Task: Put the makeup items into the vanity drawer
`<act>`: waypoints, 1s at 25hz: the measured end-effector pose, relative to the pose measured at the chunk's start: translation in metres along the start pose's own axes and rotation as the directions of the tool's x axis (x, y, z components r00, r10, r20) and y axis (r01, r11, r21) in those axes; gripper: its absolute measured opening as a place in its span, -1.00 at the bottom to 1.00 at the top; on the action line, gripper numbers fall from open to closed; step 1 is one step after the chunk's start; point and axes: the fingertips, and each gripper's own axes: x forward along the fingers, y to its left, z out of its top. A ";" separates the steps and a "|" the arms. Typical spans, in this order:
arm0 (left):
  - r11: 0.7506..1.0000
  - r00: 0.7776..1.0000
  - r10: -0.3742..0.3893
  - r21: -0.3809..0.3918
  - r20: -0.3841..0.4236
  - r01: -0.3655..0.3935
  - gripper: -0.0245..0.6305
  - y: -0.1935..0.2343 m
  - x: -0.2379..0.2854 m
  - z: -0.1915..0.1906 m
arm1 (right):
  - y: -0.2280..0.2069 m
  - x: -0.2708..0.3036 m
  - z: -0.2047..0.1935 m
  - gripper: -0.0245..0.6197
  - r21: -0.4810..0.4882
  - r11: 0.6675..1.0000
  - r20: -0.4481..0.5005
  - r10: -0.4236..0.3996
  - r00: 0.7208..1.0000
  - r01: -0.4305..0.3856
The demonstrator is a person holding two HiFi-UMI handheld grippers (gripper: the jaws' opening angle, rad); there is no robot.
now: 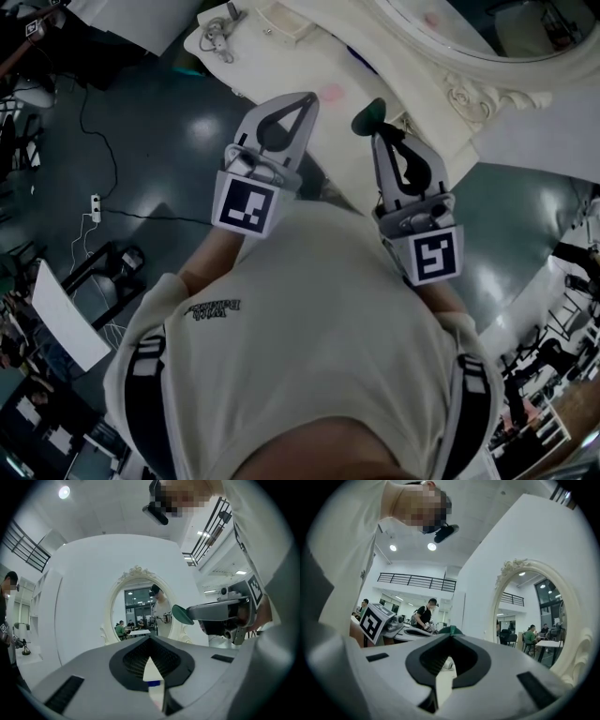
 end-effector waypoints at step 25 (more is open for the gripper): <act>0.986 0.985 -0.163 -0.036 -0.053 0.161 -0.88 -0.039 0.053 -0.002 | -0.052 -0.019 -0.016 -0.91 0.047 0.991 -0.085 -0.124 0.989 0.129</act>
